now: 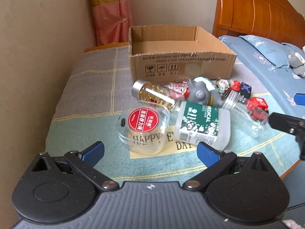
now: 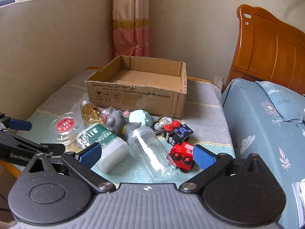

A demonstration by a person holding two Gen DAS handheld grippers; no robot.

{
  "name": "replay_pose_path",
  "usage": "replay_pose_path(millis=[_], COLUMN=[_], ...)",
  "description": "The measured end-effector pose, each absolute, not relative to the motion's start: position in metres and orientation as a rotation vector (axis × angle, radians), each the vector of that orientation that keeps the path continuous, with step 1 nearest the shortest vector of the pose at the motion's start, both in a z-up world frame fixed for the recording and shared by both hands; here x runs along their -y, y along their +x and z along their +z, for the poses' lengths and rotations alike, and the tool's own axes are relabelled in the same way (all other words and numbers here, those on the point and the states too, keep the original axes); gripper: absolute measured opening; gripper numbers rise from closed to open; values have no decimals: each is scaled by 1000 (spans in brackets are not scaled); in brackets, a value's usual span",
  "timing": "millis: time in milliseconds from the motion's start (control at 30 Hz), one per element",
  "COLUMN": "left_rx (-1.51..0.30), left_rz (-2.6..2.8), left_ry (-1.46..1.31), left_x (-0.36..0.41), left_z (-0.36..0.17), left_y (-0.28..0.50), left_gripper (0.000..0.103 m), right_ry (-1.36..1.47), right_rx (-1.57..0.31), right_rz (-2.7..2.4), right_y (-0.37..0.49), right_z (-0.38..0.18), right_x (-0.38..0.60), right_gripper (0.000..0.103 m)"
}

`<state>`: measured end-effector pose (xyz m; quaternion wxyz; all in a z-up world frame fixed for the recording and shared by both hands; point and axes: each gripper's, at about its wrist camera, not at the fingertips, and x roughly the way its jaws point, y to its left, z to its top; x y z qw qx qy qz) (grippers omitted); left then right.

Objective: Organize rigid objects
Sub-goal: 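Move both tools toward the items, left toward the red-lidded container, right toward the red train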

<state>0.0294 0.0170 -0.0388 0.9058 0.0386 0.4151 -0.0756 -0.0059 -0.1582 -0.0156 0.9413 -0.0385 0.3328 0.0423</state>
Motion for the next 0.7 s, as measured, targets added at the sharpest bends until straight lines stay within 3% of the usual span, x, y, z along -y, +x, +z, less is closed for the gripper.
replay_pose_path(millis=[700], left_rx=[-912], left_rz=[-181], left_ry=[71], left_x=[-36], left_z=[-92], left_y=[55], left_gripper=[103], right_ry=[-140], right_rx=[-847], right_rz=[-34], right_y=[-4], right_z=[-84], right_x=[231], right_gripper=[103])
